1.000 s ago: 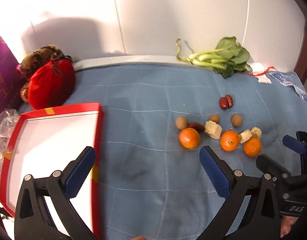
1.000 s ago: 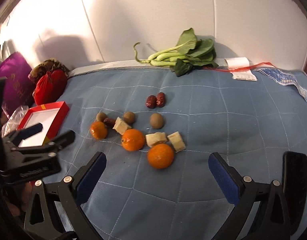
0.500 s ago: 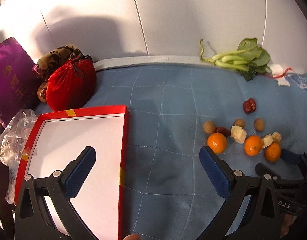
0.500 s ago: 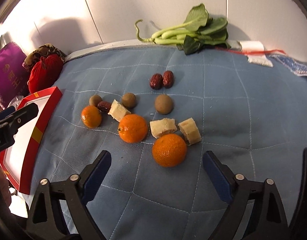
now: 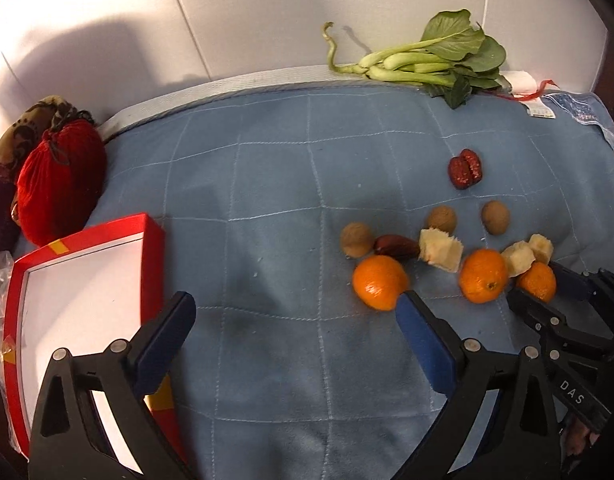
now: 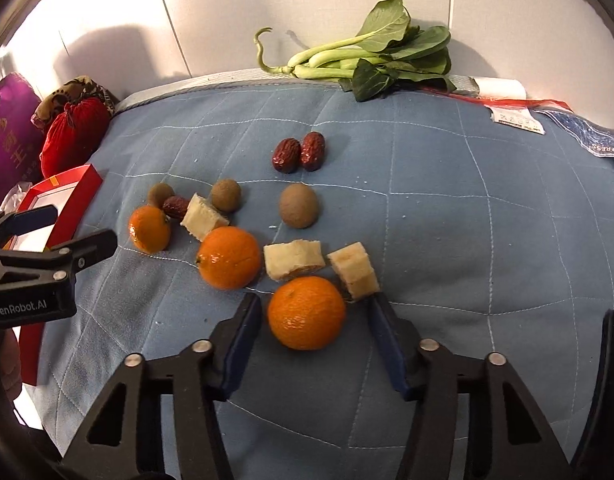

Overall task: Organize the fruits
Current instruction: 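Grasp a mandarin orange with the right tool while the left tool grasps another orange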

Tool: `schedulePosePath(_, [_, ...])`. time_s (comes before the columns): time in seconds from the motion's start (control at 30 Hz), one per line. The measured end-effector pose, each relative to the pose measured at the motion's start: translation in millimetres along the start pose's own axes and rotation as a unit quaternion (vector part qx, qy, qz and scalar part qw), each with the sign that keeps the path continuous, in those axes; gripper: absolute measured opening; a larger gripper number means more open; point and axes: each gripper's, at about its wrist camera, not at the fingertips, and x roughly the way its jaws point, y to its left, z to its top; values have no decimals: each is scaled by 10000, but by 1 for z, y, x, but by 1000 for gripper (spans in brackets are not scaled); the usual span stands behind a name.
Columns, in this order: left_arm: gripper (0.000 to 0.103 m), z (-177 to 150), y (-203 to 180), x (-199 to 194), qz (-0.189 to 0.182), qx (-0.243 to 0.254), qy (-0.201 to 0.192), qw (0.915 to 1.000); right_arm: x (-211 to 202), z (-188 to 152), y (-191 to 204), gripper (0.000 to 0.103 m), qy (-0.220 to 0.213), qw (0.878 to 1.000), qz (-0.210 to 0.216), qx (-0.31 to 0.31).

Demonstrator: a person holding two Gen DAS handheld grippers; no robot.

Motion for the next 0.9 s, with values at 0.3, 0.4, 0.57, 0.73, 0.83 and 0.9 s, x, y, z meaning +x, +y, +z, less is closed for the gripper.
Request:
schedulePosePath(0.3, [83, 10, -35, 25, -352, 480, 227, 9980, -9, -1, -26, 35, 49, 9977, 618, 277])
schedulePosePath(0.4, [69, 4, -29, 36, -543, 426, 375, 9969, -11, -2, -28, 35, 106, 9970, 723, 263])
schedulePosePath(0.57, [49, 2, -17, 33, -860, 287, 168, 9957, -9, -2, -24, 35, 176, 9978, 606, 201])
schedulePosePath(0.73, [32, -1, -5, 24, -979, 159, 35, 9951, -18, -3, -24, 35, 283, 9969, 679, 297])
schedulePosePath(0.83, [32, -11, -1, 13, -1044, 140, 31, 9944, -27, -5, -25, 35, 244, 9959, 811, 330])
schedulePosePath(0.9, [32, -13, 3, 4, -1081, 158, -50, 9940, -33, -6, -22, 35, 209, 9942, 1005, 335])
